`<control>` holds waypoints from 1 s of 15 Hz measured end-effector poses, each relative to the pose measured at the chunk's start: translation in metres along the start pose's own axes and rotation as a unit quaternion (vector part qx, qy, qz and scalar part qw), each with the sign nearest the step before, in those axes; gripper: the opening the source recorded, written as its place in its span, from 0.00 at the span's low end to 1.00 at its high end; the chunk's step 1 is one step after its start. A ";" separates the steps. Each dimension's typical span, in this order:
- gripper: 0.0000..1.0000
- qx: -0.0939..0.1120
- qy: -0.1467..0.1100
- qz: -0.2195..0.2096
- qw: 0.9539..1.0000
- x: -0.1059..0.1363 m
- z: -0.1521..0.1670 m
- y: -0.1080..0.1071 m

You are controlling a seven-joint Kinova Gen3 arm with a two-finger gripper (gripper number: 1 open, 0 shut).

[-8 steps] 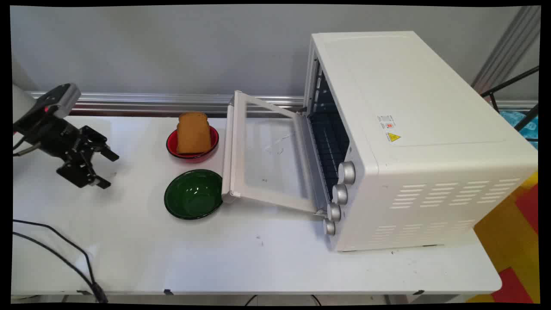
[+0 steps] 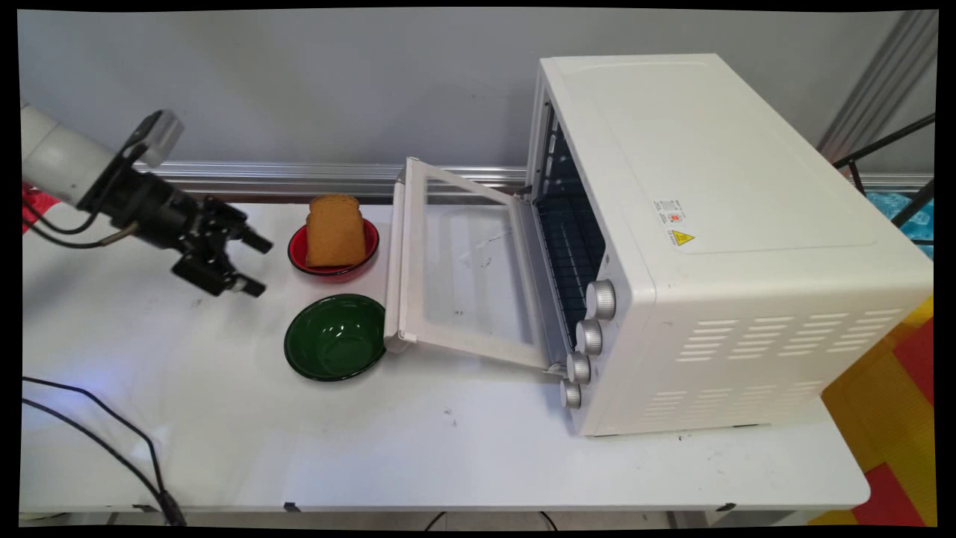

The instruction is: Close the oven

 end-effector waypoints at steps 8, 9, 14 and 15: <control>0.00 0.007 0.034 0.032 0.999 0.019 0.023 -0.008; 0.00 0.007 0.033 0.035 0.999 0.019 0.027 -0.009; 0.00 0.006 0.037 0.050 0.998 0.024 0.054 -0.014; 0.00 0.007 0.040 0.053 0.998 0.025 0.061 -0.016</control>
